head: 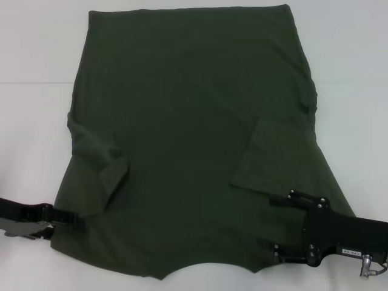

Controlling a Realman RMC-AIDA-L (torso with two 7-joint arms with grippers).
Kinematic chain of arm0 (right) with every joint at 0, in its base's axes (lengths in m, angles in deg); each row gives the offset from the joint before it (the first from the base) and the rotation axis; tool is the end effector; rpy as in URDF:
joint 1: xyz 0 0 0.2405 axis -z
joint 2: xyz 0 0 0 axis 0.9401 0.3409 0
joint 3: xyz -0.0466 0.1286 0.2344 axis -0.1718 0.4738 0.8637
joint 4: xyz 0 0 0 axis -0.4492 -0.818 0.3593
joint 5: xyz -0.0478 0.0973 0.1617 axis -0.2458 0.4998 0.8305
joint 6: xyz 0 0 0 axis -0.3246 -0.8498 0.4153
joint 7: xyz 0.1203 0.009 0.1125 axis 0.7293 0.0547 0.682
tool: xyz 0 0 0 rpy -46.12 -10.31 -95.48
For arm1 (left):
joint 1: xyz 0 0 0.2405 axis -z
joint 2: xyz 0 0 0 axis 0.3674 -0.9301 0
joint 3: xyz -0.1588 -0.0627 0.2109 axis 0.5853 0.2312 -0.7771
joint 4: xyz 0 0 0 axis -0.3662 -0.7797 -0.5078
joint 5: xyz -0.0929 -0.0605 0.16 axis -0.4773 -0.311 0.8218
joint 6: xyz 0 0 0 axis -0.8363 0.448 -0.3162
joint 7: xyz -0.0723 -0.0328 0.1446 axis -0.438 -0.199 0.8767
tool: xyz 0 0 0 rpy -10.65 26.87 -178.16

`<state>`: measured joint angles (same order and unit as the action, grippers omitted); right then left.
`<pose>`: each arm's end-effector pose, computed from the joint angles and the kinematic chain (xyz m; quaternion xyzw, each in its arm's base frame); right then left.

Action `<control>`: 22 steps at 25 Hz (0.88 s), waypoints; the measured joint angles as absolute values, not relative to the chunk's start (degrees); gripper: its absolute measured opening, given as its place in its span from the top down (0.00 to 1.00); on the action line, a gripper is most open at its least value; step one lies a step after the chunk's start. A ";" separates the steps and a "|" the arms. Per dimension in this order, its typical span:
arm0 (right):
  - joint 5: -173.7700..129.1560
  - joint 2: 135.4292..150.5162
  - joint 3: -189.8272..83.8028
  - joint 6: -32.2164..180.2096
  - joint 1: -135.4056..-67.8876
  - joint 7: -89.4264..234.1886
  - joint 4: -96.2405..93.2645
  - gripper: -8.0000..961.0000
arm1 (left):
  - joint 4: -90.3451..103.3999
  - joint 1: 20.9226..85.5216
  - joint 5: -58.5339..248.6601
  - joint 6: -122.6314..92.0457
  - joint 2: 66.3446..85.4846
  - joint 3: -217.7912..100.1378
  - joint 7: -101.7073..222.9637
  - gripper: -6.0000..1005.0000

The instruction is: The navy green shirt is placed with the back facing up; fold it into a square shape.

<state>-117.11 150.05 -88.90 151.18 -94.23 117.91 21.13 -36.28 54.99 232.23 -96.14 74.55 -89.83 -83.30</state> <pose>0.2884 0.2852 -0.0644 -0.9526 0.0886 0.2359 0.1704 -0.3351 0.3305 0.0182 -0.7237 -0.6776 -0.0030 0.1311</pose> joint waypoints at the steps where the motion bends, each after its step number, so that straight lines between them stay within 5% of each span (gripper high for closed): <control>1: -117.11 150.05 -88.90 151.19 -94.24 117.91 21.14 0.06 | -36.28 55.11 232.24 -96.15 74.65 -89.83 -83.28 0.28; 22: -116.99 150.05 -88.80 151.65 -94.23 118.58 21.55 0.06 | -36.90 56.47 232.73 -95.82 75.39 -92.11 -82.98 0.38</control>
<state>-116.99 150.05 -88.80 151.65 -94.23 118.58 21.55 -36.90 56.47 232.73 -95.82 75.39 -92.11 -82.98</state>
